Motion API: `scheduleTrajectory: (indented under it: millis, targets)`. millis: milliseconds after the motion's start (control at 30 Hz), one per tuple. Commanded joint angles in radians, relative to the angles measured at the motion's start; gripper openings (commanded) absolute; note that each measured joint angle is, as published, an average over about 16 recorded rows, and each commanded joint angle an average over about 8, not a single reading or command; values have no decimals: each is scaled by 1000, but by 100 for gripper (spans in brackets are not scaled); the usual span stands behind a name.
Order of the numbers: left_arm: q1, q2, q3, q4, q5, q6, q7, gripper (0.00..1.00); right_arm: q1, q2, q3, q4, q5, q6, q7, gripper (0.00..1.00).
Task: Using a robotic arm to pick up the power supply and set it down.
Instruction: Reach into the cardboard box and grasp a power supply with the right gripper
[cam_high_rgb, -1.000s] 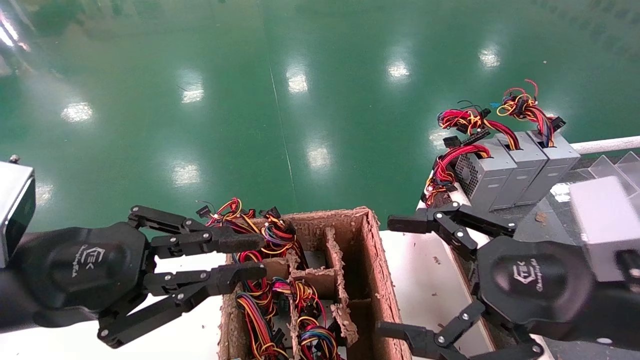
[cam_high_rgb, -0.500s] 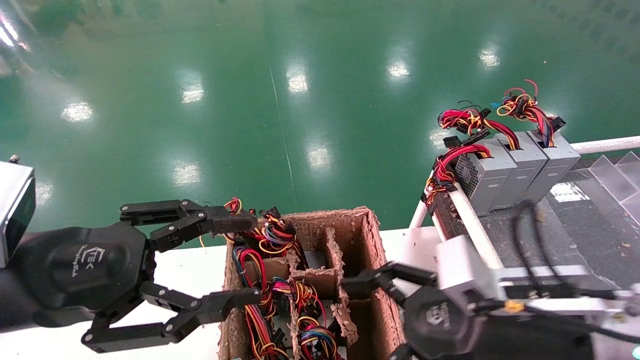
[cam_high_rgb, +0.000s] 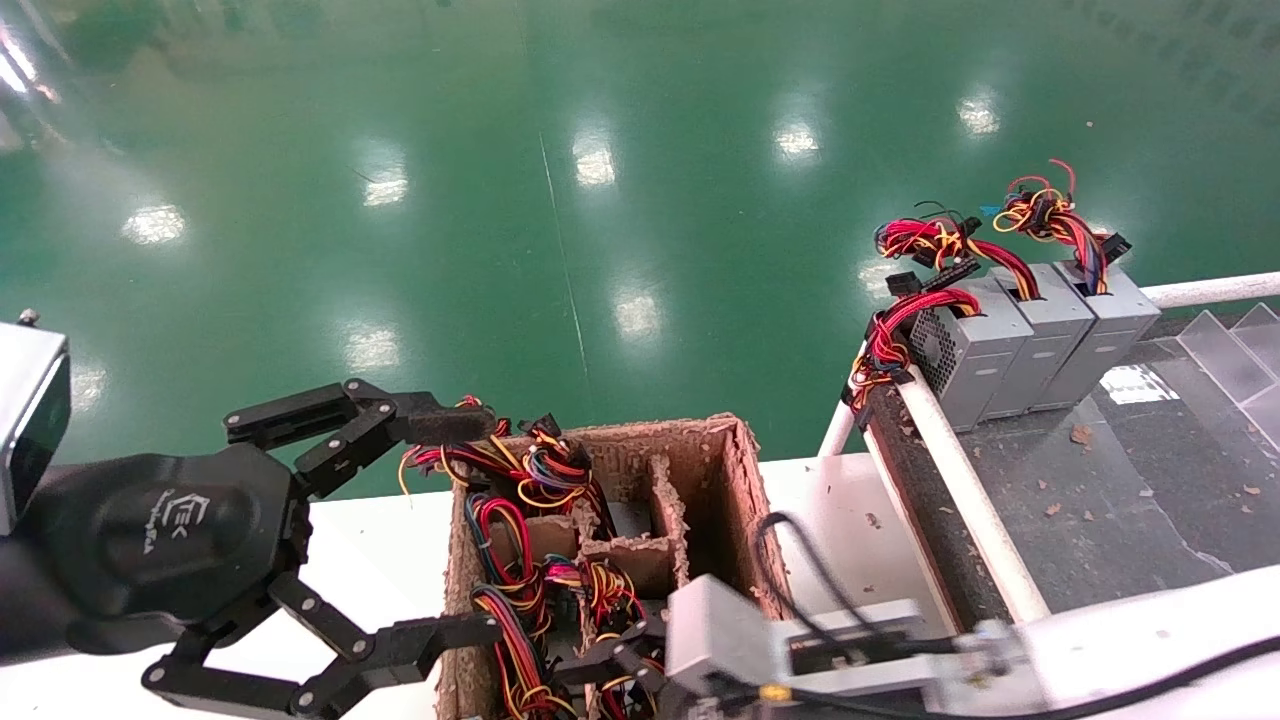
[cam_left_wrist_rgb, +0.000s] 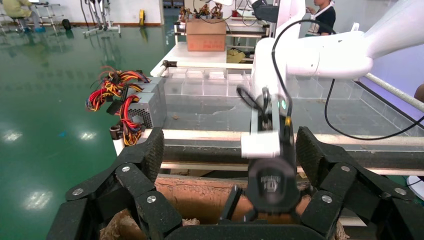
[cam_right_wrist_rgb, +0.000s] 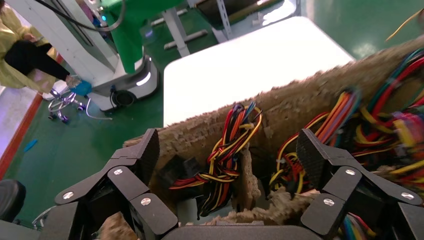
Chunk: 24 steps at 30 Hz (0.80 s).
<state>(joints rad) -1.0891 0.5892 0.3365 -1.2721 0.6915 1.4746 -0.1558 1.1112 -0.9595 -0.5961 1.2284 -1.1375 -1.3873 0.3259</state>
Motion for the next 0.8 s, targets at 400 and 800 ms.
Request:
scheduleTrajectory:
  millis: [400, 800]
  targets:
    - [0, 0, 0, 0, 0, 0, 0, 100, 4, -113, -57, -51, -90, 64, -1, 0]
    - [0, 0, 1, 0, 0, 0, 0, 100, 1, -137, -70, -85, -111, 78, -7, 0]
